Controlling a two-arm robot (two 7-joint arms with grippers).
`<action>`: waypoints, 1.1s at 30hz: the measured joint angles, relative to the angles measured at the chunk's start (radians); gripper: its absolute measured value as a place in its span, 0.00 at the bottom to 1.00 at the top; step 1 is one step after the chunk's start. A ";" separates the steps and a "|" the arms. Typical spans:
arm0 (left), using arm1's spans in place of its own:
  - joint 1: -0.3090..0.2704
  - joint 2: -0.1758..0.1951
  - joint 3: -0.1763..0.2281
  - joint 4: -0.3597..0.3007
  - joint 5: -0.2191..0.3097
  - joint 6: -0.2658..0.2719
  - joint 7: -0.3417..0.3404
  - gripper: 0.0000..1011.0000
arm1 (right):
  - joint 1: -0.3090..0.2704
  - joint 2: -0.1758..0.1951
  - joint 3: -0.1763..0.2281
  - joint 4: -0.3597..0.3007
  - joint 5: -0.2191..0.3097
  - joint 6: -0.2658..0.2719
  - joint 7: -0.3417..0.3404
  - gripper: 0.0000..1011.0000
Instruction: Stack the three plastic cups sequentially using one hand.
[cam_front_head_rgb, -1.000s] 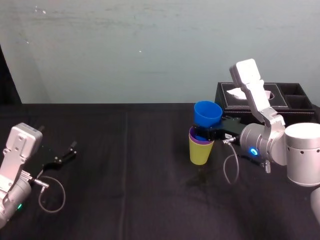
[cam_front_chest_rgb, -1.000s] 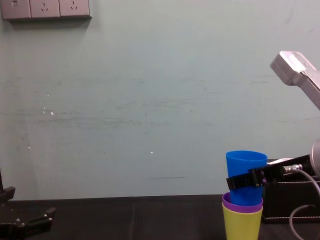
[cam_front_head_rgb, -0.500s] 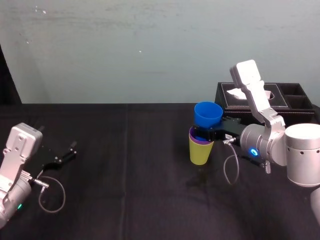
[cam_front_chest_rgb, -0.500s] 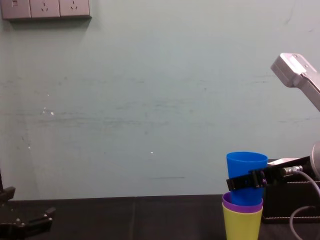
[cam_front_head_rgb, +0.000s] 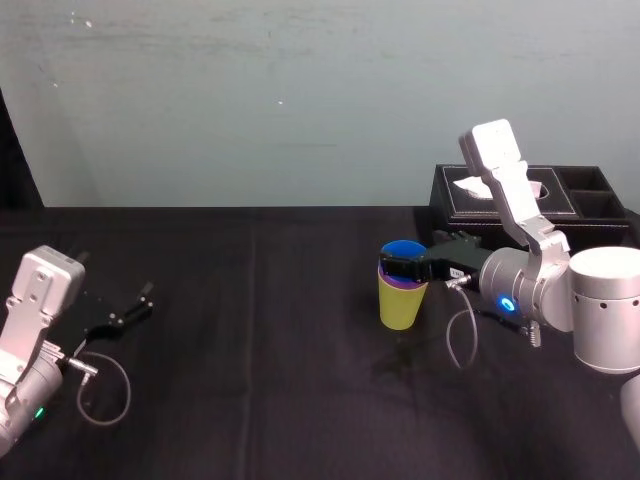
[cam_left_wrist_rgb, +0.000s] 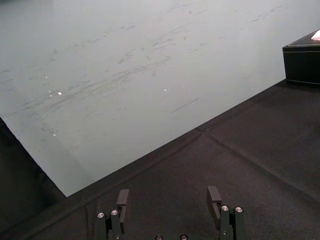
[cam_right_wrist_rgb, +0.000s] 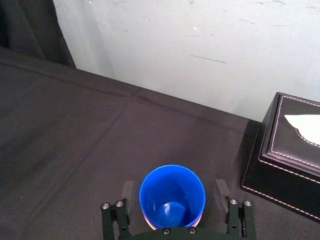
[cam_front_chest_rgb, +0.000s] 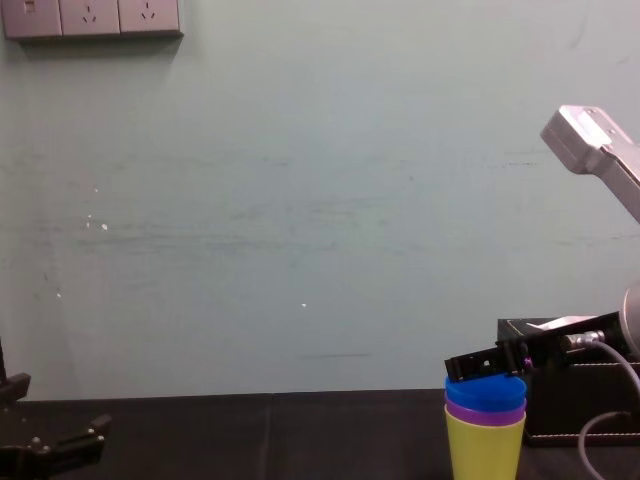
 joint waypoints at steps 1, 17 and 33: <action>0.000 0.000 0.000 0.000 0.000 0.000 0.000 0.99 | 0.000 0.000 0.000 0.000 0.000 0.000 0.000 0.99; 0.000 0.000 0.000 0.000 0.000 0.000 0.000 0.99 | -0.074 0.009 0.030 -0.049 0.006 -0.159 -0.022 0.99; 0.000 0.000 0.000 0.000 0.000 0.000 0.000 0.99 | -0.290 -0.046 0.121 -0.053 -0.035 -0.630 -0.186 0.99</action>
